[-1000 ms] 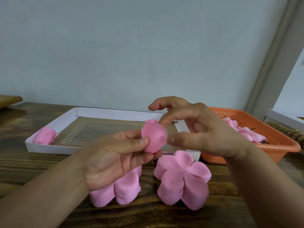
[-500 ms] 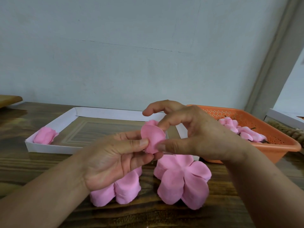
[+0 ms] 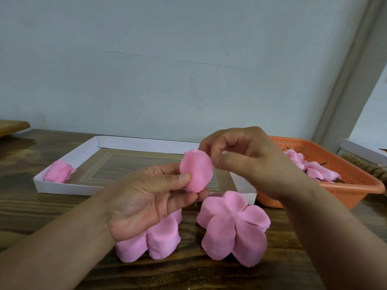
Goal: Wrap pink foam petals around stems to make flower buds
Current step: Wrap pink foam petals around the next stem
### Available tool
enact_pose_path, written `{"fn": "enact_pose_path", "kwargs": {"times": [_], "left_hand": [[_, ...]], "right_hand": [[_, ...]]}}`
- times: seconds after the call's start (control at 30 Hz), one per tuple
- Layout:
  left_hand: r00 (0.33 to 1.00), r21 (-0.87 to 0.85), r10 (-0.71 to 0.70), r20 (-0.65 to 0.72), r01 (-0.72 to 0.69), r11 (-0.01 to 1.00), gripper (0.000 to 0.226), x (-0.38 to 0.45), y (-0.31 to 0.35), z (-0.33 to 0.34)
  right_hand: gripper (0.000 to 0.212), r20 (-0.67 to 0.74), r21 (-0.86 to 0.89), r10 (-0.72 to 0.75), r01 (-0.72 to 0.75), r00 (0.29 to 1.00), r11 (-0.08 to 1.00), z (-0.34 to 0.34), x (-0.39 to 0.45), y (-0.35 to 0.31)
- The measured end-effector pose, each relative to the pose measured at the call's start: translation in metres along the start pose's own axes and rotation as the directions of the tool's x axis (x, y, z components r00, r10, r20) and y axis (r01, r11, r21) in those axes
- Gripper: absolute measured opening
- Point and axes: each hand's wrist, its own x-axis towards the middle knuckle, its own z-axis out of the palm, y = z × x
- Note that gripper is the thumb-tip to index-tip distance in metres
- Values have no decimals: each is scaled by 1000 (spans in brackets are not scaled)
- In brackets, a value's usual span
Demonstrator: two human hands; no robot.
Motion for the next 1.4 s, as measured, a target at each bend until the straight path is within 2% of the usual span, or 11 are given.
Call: {"fn": "enact_pose_path", "kwargs": {"times": [0.1,0.3,0.47,0.53,0.67,0.77,0.83,0.93,1.03,1.27,1.4], "left_hand": [[1000,-9,4,-10,-4,1000,57,0,1,0],[1000,-22,-1,-28,0,1000,64,1,0,0],[998,-21,7,-62,-8,1000,66,2,-1,-1],[998,-14,9,-65,-10,1000,63,2,-1,0],[996,-17,-2,-93,0,1000,36,2,-1,1],[998,-33,-11,-62,8,999,56,1,-1,2],[999,-24,-9,-51,8,1000,60,0,0,2],[998,-19,-8,-60,7,1000,51,0,0,3],[994,-1,-8,-106,8,1000,24,1,-1,4],[993,64,8,-118,-1,998,39,0,-1,6],[992,102,18,-128,-5,995,30,0,-1,7]], "right_hand": [[7,-10,72,-8,8,1000,997,-1,0,2],[14,-14,21,-29,30,999,999,2,0,4],[23,56,-42,-75,77,996,996,6,-1,0],[25,77,-61,-89,94,993,994,7,0,-1],[31,62,-74,-118,123,991,990,4,-1,-1],[25,93,-100,-75,84,993,991,4,-1,1],[21,96,-84,-71,79,993,993,3,-1,3],[14,93,-66,-56,62,994,996,5,0,3],[7,51,-40,-14,16,999,999,7,1,5],[11,-25,-79,54,-56,998,995,8,2,7],[13,-37,-75,105,-108,994,991,10,3,6]]}}
